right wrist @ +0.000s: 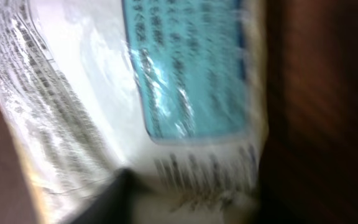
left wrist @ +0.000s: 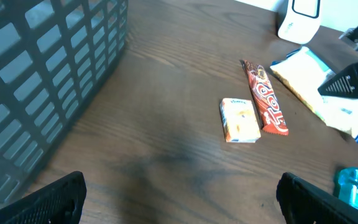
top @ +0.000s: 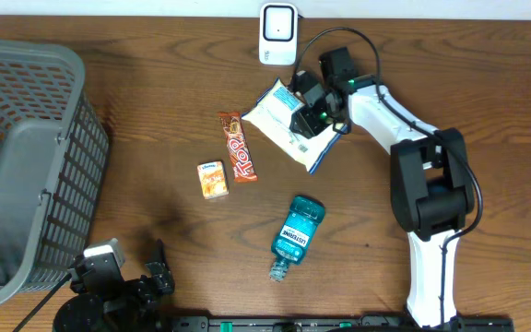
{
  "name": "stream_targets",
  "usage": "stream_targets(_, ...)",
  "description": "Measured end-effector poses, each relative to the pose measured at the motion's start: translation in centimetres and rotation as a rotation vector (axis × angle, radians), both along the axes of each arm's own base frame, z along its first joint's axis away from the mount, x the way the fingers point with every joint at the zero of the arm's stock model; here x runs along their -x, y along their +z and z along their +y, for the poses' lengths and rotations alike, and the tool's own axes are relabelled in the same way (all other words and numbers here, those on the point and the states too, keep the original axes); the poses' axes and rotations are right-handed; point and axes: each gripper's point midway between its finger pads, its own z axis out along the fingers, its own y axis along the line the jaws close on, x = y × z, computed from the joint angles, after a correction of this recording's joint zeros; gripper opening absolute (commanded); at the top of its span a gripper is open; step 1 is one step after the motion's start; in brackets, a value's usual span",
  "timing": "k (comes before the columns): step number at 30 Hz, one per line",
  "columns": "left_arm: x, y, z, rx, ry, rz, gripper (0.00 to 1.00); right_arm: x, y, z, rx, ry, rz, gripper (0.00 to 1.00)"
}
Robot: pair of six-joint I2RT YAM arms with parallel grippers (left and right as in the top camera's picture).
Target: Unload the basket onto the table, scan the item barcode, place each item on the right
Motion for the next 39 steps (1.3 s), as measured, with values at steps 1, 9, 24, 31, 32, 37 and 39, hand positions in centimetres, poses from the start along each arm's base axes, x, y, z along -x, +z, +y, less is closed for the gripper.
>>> stream_targets(1,0.0,0.0,0.0,0.0,0.0,0.0,0.98,0.2,-0.1,0.4,-0.011,0.008,0.017,0.01)
stream_targets(9,0.0,0.0,0.0,0.0,0.0,0.0,0.98,0.6,1.4,0.7,0.031,0.016,0.027,0.01)
stream_targets(24,0.0,0.0,0.0,0.0,0.0,0.0,0.98,0.2,23.8,2.3,-0.087,0.115,-0.485,0.01)
stream_targets(31,0.0,0.0,0.0,0.0,0.0,0.0,0.98,-1.9,30.1,3.7,-0.034,0.154,-0.806,0.01)
stream_targets(32,0.0,0.0,0.0,0.0,0.0,0.0,0.98,-2.4,30.5,4.0,-0.018,0.156,-0.847,0.01)
stream_targets(37,0.0,0.0,0.0,0.0,0.0,0.0,0.98,-5.4,35.0,5.4,0.054,0.121,-1.145,0.02)
stream_targets(39,0.0,0.0,0.0,0.0,0.0,0.0,0.98,-6.6,36.6,5.5,0.106,0.102,-1.264,0.01)
